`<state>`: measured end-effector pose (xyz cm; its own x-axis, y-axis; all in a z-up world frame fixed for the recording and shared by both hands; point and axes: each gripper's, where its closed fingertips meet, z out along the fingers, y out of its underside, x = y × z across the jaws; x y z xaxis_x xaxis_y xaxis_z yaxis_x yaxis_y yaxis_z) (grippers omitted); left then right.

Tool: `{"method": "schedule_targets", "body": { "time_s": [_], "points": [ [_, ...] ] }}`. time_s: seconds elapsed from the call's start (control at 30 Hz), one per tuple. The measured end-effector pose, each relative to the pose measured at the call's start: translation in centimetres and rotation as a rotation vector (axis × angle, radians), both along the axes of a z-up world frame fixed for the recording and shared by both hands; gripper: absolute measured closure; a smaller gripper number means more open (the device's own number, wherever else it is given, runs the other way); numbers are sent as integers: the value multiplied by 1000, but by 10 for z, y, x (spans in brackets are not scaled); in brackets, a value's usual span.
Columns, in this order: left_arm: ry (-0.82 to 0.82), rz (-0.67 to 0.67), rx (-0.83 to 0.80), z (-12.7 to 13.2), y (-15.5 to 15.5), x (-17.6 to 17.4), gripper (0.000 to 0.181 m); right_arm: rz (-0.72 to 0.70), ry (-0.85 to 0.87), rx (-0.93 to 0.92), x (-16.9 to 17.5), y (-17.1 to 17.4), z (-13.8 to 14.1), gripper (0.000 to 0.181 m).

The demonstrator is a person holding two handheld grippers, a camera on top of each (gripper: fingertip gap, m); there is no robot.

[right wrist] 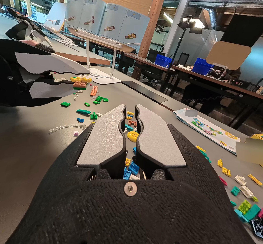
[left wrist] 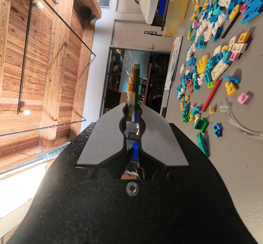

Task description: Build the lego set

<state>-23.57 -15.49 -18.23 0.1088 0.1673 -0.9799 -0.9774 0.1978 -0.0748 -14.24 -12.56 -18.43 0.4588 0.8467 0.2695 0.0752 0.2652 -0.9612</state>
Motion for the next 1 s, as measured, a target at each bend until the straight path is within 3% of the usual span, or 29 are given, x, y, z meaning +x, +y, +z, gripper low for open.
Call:
{"method": "schedule_targets", "body": {
  "time_s": [0.43,0.57,0.63,0.8,1.0],
  "points": [
    [1,1,-17,-2,1,0,170,11,-14,-1,-3,-2,-2,172],
    [-31,-5,-110,-13,4,0,170,12,-18,-1,-3,-2,-3,172],
    [-128,-36,-219,-20,6,2,170,8,-18,3,-3,-2,-3,172],
    [-588,-268,-525,-20,-3,22,169,1,-15,16,-2,-2,-1,172],
    [-871,-459,-797,-18,-17,39,170,7,-23,17,-4,-3,-2,172]
  ]
}}
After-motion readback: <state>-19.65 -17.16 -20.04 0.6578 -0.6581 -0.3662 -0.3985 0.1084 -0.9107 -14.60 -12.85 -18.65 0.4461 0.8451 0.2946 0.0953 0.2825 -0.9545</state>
